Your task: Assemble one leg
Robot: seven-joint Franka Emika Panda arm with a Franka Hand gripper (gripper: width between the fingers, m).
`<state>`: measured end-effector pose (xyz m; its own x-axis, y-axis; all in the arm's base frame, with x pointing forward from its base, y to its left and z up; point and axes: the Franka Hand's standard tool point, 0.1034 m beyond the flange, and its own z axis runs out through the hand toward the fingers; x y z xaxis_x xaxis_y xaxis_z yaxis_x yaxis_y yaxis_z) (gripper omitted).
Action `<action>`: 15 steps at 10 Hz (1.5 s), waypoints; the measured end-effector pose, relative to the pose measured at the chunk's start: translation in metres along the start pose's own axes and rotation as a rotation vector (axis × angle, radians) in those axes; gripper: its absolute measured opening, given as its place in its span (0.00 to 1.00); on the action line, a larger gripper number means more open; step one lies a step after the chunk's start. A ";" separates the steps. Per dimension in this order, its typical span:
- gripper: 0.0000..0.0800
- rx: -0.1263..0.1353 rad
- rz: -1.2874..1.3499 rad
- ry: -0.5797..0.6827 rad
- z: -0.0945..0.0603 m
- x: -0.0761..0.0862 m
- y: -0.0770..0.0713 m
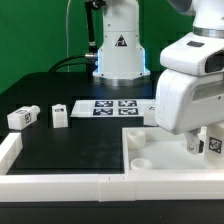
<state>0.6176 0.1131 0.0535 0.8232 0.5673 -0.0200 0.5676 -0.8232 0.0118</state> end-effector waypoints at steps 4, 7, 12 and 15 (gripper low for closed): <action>0.35 0.000 0.052 0.000 0.000 0.000 0.000; 0.35 0.004 0.339 0.014 0.000 0.000 -0.003; 0.35 0.029 1.000 0.021 0.000 0.002 -0.007; 0.36 0.000 1.361 0.037 0.001 -0.007 0.003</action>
Offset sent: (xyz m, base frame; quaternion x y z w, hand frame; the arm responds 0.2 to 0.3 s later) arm 0.0000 0.0000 0.0000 0.0000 0.0000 0.0899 0.9960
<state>0.6138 0.1071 0.0531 0.7266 -0.6862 0.0341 -0.6866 -0.7270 0.0009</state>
